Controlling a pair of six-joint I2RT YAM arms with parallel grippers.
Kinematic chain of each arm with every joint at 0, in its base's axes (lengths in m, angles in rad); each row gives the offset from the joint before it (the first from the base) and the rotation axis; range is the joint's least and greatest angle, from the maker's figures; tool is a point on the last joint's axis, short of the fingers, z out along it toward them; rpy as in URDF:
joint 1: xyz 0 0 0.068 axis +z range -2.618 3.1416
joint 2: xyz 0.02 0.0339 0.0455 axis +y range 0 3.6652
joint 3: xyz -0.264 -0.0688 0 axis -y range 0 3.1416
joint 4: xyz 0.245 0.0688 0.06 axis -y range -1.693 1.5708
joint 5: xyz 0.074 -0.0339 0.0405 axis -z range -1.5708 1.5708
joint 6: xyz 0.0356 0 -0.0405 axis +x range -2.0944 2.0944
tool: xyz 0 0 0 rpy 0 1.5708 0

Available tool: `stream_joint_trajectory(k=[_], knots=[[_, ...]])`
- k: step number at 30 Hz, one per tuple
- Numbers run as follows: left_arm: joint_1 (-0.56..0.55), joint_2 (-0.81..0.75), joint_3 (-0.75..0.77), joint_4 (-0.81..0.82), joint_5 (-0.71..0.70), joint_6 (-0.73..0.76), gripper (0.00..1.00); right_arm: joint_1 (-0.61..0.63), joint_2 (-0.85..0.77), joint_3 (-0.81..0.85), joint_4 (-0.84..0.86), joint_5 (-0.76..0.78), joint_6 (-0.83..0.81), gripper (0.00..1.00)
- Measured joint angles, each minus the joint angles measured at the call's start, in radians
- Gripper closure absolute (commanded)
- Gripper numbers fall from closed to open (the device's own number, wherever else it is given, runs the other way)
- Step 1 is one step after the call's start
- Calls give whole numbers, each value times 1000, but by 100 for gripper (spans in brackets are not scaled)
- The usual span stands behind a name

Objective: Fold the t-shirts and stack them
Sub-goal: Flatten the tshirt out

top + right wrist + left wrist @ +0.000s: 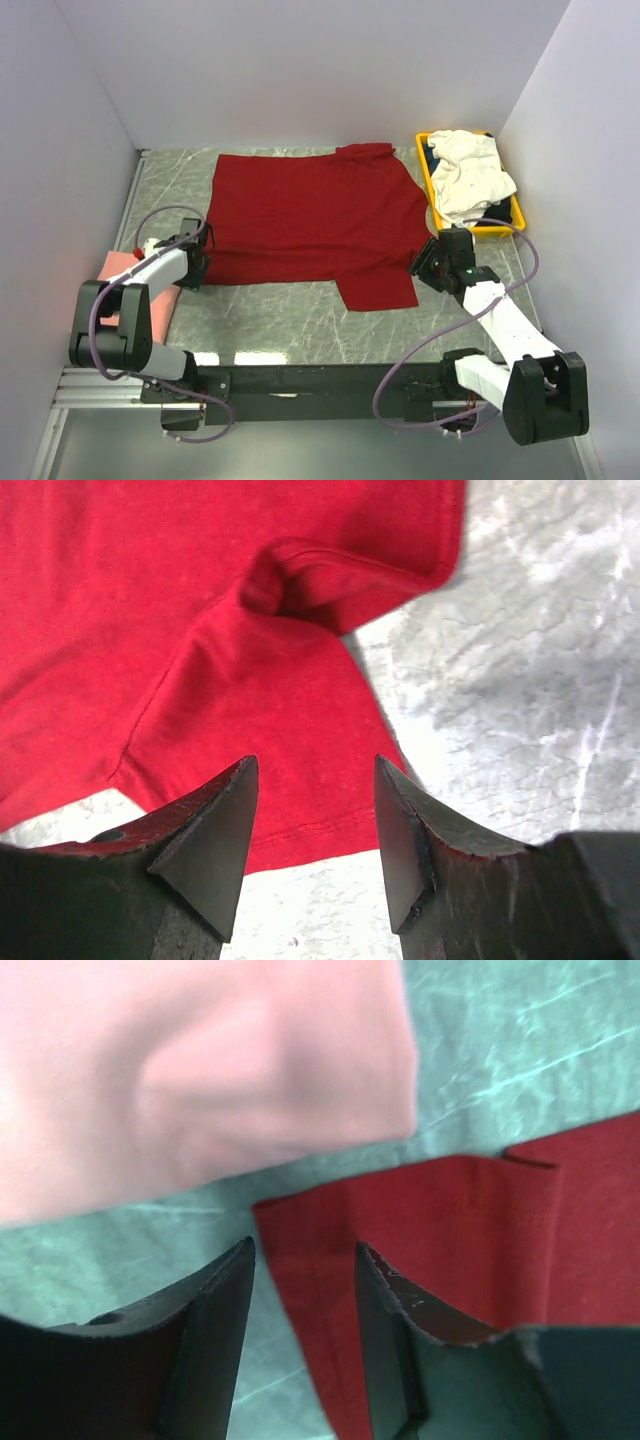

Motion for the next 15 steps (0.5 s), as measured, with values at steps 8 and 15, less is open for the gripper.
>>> stream_joint_trajectory(k=[8, 15], knots=[[1, 34, 11, 25, -23, -14, 96, -19, 48, -19, -11, 22, 2, 39], [1, 33, 11, 35, -20, -22, 99, -21, 84, -54, -5, 14, 42, 38]])
